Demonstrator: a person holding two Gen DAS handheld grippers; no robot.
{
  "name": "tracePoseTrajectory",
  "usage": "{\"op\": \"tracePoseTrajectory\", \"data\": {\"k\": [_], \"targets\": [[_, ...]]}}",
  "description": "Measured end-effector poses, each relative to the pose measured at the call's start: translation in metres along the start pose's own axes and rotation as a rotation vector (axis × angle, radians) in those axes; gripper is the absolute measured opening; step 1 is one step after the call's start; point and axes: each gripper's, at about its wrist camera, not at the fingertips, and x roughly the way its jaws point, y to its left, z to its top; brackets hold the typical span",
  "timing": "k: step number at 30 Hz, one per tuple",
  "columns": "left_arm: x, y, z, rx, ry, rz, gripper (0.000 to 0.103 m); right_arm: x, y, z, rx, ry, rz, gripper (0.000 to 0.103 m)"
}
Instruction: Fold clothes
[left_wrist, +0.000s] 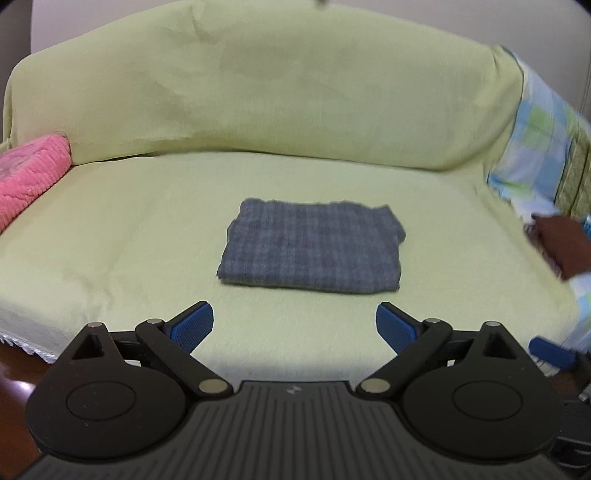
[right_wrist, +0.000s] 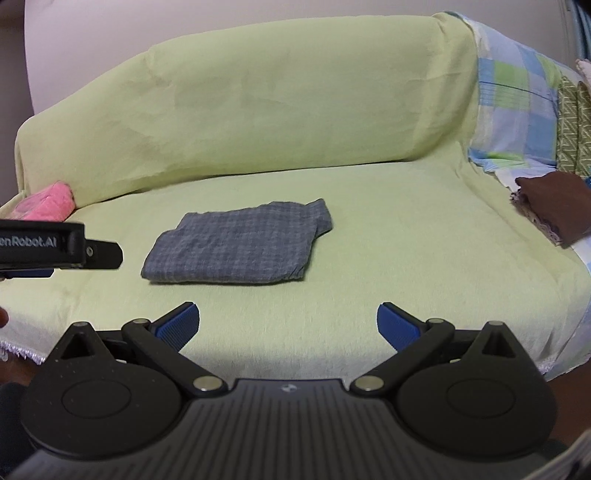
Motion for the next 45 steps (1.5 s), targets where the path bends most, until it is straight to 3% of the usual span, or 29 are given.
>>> {"op": "tracePoseTrajectory", "data": {"k": [9,14,19,32,45], "targets": [[-0.002,-0.011,-0.016,0.098,-0.02,0.077,0.096,0.005,0.005,0.002,-0.004,0.006,0.02,0.101],[0.0,0.009,-0.018,0.036,0.0,0.056,0.096,0.006,0.011,-0.001,0.017,0.029,0.022,0.101],[-0.005,0.021,-0.021,0.017,-0.026,0.11,0.096,0.002,0.014,-0.005,-0.005,0.039,0.003,0.101],[-0.02,0.024,-0.027,-0.005,-0.075,0.169,0.096,0.002,0.013,-0.002,-0.022,0.032,-0.005,0.101],[-0.009,0.031,-0.035,-0.033,-0.036,0.169,0.096,0.008,0.018,-0.007,-0.027,0.058,0.026,0.101]]}}
